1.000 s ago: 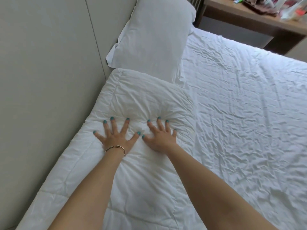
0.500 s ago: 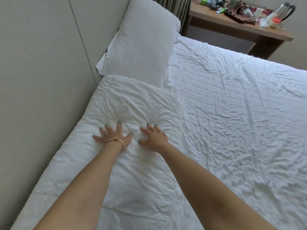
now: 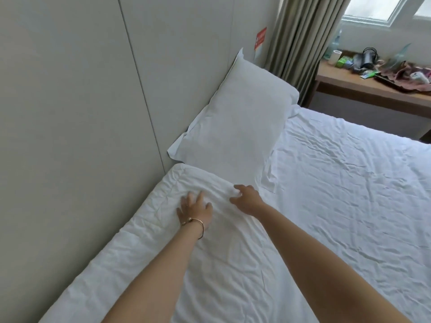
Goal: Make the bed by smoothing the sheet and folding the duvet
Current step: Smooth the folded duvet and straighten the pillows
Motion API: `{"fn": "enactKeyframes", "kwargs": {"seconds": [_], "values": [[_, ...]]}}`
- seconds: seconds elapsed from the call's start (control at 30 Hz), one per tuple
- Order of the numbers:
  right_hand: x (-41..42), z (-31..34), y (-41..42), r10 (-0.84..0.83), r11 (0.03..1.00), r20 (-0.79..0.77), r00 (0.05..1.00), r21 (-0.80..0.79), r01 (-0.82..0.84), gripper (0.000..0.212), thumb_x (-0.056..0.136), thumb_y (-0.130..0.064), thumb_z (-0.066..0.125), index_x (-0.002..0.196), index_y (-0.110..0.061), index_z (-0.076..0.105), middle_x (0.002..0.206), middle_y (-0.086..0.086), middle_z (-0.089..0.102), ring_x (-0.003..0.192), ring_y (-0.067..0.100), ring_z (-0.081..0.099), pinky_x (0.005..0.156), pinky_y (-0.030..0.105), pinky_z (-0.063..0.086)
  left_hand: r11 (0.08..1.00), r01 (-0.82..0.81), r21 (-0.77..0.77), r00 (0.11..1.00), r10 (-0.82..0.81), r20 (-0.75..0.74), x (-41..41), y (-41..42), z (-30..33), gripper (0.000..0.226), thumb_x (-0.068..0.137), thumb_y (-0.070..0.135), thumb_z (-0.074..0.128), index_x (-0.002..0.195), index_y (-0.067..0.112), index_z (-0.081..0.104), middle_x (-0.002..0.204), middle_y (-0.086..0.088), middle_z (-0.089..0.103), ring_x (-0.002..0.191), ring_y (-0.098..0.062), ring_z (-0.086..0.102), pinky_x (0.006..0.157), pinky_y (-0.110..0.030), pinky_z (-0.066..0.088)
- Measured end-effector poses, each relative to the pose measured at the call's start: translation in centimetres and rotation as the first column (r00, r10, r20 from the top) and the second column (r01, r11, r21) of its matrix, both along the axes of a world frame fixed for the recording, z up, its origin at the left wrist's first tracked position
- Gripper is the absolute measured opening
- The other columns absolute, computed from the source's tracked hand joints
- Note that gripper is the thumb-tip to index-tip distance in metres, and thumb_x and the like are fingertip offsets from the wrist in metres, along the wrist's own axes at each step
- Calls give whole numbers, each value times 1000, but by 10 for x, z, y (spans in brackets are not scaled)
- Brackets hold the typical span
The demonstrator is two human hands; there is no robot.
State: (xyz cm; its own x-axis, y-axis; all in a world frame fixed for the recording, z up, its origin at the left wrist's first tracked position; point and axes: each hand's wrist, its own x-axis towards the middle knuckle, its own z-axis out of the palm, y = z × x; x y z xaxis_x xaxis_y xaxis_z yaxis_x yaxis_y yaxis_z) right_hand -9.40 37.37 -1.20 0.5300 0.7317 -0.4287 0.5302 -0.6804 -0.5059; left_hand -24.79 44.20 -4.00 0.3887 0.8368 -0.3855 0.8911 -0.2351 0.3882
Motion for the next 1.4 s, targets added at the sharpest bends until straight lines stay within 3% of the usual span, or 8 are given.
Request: {"fn": "enactKeyframes", "kwargs": {"seconds": [0.1, 0.47, 0.7, 0.83, 0.97, 1.17, 1.3, 1.4], "values": [[55, -6, 50, -3, 999, 13, 1000, 53, 3, 63, 92, -36, 58, 149, -28, 32, 148, 10, 32, 135, 32, 33, 109, 43, 35, 1000, 4, 25, 1000, -4, -3, 67, 55, 5, 52, 99, 44, 27, 150, 35, 20, 160, 0, 3, 147, -25, -1, 117, -47, 4], [196, -39, 171, -387, 911, -123, 914, 101, 399, 97, 78, -67, 62, 149, -48, -1, 148, 16, 24, 131, 43, 33, 104, 53, 36, 990, -85, 113, 996, 87, -19, 221, 213, 6, 72, 87, 60, 48, 148, 36, 18, 150, -6, 23, 139, -32, 16, 109, -54, 20], [215, -59, 194, -527, 835, -202, 825, 59, 548, 126, 63, -70, 73, 141, -54, -24, 157, 23, -6, 142, 50, 7, 113, 55, 18, 980, -126, 156, 973, 153, -175, 243, 239, -12, 137, 45, 84, 69, 145, 48, -18, 158, -11, -9, 144, -39, -8, 107, -70, 7], [230, -65, 192, -622, 748, -265, 737, 78, 659, 139, 50, -71, 80, 130, -61, -34, 155, 28, -6, 141, 51, 14, 113, 58, 24, 967, -91, 240, 956, 152, -251, 244, 253, -17, 148, 31, 92, 63, 142, 46, -24, 155, -15, 6, 143, -40, 5, 107, -67, 8], [254, -75, 173, -606, 698, -445, 659, 100, 709, 146, 53, -63, 84, 130, -55, -39, 156, 22, 12, 136, 40, 34, 108, 53, 35, 969, -28, 247, 970, 85, -226, 242, 263, -18, 147, 33, 91, 65, 143, 46, -22, 142, -11, 37, 132, -32, 37, 104, -49, 29], [252, -79, 155, -401, 712, -614, 680, 258, 652, 134, 66, -28, 87, 143, -50, -20, 132, -5, 38, 112, 22, 47, 97, 42, 43, 987, 29, 159, 998, -37, 48, 235, 243, -23, 133, 60, 61, 80, 147, 35, -18, 133, -12, 51, 114, -32, 56, 93, -40, 47], [244, -56, 144, -290, 681, -538, 791, 465, 566, 110, 64, -9, 80, 148, -43, 18, 133, -8, 50, 117, 20, 53, 96, 39, 50, 992, -13, 122, 966, -19, 258, 228, 229, -14, 110, 67, 42, 82, 150, 33, 10, 132, -3, 56, 115, -28, 56, 95, -38, 47], [250, -17, 136, -214, 680, -468, 857, 559, 475, 89, 69, 4, 72, 144, -28, 37, 115, -10, 56, 110, 19, 54, 79, 23, 46, 984, -19, 180, 894, -64, 443, 233, 223, 20, 102, 65, 33, 85, 148, 33, 25, 137, 7, 52, 122, -22, 52, 101, -35, 44]]}}
